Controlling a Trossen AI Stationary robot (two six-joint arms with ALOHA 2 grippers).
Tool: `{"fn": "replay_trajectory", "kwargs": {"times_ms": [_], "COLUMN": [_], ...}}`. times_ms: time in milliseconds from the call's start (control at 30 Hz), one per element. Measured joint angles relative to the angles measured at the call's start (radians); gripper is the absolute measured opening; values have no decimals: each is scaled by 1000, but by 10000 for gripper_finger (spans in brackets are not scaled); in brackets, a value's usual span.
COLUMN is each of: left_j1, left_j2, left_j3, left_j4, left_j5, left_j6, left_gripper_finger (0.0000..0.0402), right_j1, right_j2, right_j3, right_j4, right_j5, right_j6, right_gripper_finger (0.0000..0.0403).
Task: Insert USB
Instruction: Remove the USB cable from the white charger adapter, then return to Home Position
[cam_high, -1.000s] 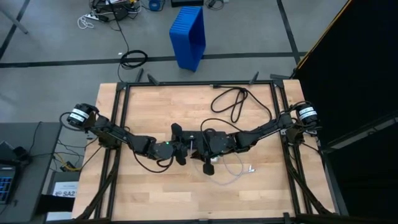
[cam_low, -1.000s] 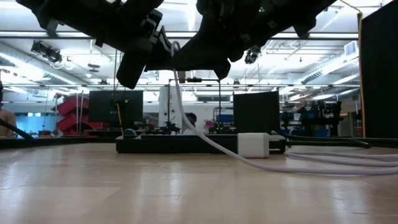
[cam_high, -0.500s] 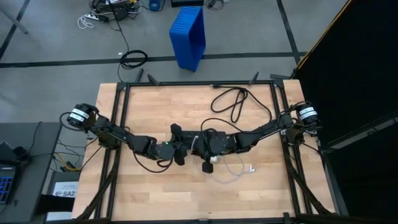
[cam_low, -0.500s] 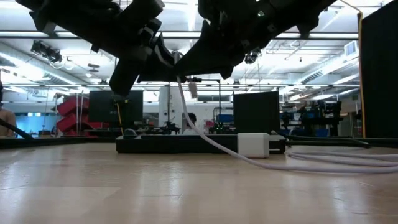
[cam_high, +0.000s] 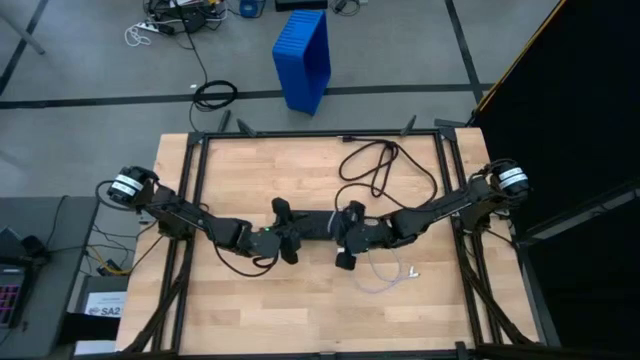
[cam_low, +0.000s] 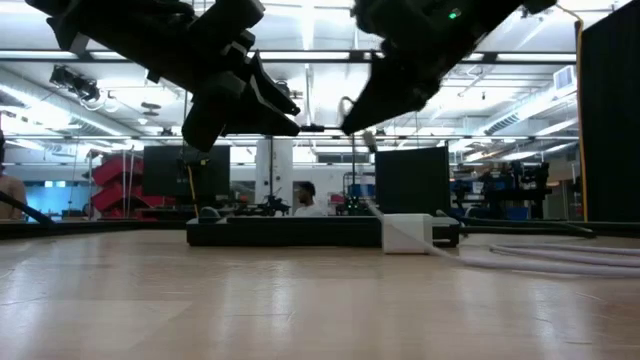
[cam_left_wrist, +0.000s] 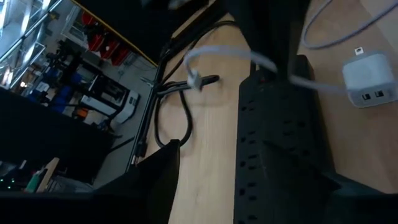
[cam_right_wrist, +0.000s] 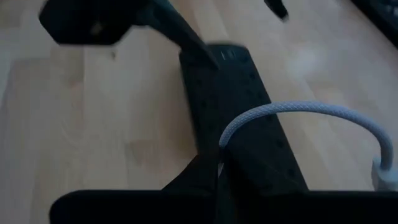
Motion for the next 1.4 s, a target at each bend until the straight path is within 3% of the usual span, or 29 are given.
{"fn": "replay_trajectory", "kwargs": {"times_ms": [333,633,1000,1200,1300,1400], "left_j1": [0,0,0,0,0,-1], "left_j2": [0,0,0,0,-11,-53], "left_j3": [0,0,0,0,0,0], "left_j4": [20,30,29,27,24,3], "left_j5": [0,29,31,37,71,84], "left_j6": [-24,-50,-54,-68,-79,-106], "left_gripper_finger": [209,209,209,209,209,209], "right_j1": [-33,-58,-60,-49,-29,16], "right_j2": [0,0,-3,-54,-100,-144], "right_j3": [-12,-62,-68,-66,-66,-66], "right_j4": [-414,-377,-373,-376,-373,-373], "right_j5": [29,21,25,27,95,246], "right_j6": [320,339,317,307,277,223], "right_gripper_finger": [0,10,122,162,166,160]}}
